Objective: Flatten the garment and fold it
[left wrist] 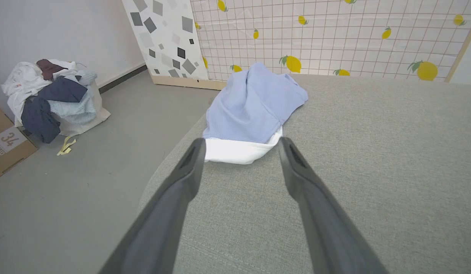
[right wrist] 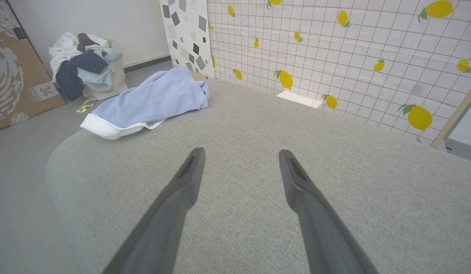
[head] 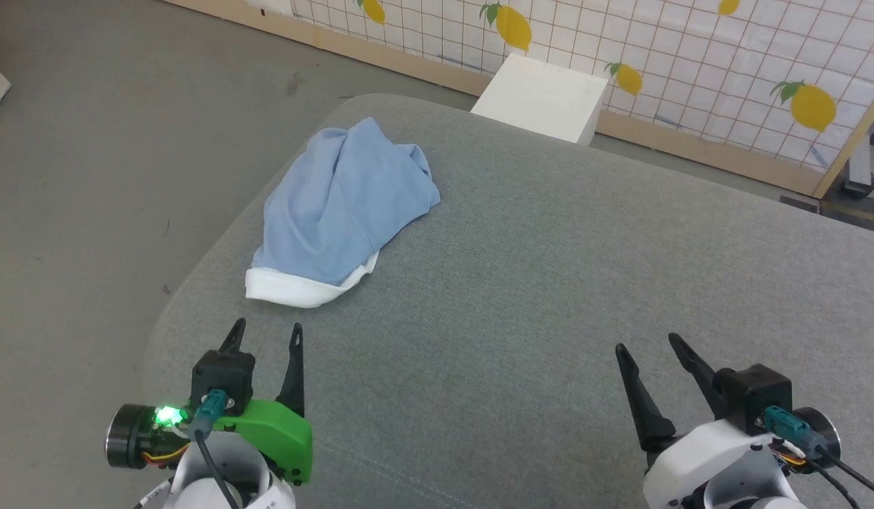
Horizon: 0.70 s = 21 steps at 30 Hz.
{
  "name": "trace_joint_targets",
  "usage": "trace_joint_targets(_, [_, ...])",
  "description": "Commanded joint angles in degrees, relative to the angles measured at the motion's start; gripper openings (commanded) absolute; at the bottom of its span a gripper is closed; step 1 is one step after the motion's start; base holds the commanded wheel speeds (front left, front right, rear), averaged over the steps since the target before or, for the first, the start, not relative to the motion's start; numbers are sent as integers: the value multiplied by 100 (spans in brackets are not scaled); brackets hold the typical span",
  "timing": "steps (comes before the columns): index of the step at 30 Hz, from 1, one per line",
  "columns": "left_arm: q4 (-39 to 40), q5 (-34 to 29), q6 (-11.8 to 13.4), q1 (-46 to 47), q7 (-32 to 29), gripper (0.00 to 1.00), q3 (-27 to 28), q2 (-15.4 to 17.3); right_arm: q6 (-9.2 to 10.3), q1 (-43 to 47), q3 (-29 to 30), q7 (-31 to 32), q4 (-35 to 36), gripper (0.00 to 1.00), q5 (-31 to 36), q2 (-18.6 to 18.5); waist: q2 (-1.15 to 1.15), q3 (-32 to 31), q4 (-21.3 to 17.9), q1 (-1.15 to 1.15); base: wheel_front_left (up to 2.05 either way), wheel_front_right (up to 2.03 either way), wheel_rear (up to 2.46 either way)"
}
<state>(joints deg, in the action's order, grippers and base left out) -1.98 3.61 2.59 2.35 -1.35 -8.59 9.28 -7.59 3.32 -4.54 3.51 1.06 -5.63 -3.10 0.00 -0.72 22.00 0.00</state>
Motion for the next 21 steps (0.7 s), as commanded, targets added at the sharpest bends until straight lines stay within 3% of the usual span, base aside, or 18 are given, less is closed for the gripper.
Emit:
trace_joint_targets(1, [11,51,29,3,43,100,-8,49,10,63,-17,-26,21,100,-39,11,0,0,-6,0,0,0,0])
trace_joint_targets(13, [150,252,46,155,-90,100,163,181,10,-66,-40,73,271,100,87,-26,0,563,-355,0,0,0,0])
trace_joint_targets(21, [133,501,-412,1135,-758,100,293,664,10,-353,118,208,803,100,226,-212,0,1631,-824,0,0,0,0])
